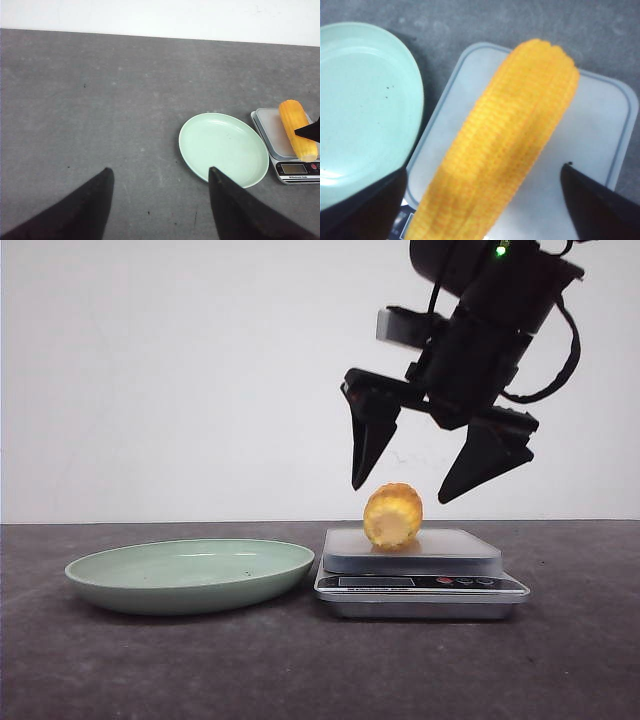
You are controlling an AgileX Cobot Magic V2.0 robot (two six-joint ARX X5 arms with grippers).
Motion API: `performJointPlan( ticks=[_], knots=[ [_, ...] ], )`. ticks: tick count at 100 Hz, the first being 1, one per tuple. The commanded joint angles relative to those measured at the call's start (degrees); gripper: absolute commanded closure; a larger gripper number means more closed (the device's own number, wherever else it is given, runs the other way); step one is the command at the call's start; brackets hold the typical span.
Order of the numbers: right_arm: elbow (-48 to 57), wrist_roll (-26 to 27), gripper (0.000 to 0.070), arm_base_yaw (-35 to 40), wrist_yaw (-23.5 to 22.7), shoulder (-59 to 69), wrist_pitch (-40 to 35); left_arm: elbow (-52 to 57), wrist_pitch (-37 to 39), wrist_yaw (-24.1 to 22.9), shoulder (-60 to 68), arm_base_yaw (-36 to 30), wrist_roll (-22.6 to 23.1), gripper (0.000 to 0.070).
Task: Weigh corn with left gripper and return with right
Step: 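Lower the right gripper onto the corn on the scale and grasp it, then carry the corn with the right gripper over to the green plate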
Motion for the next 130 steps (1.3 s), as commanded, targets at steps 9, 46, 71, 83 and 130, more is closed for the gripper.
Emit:
performJointPlan(
  ticks=[9, 46, 71, 83, 130],
  knots=[
    [0.9, 1.0, 0.0450, 0.5, 0.2, 2.6, 0.5, 0.7, 0.7, 0.1, 0.2, -0.2, 0.3, 0.0350],
    [0.9, 2.7, 0.0700, 2.5, 2.9, 2.3, 4.2, 0.7, 0.6, 0.1, -0.1, -0.2, 0.3, 0.0349],
    [4.5, 3.0, 0.0700, 6.6, 2.3, -2.0, 4.0, 0.7, 0.7, 0.1, -0.1, -0.2, 0.1, 0.0349],
    [10.1, 2.1, 0.0700, 9.3, 1.3, -1.7, 3.0, 0.7, 0.7, 0.1, -0.1, -0.2, 0.0, 0.0349],
    [25.0, 2.3, 0.0700, 17.2, 3.3, 14.2, 3.1, 0.7, 0.7, -0.5, -0.1, -0.2, -0.9, 0.0349]
  ],
)
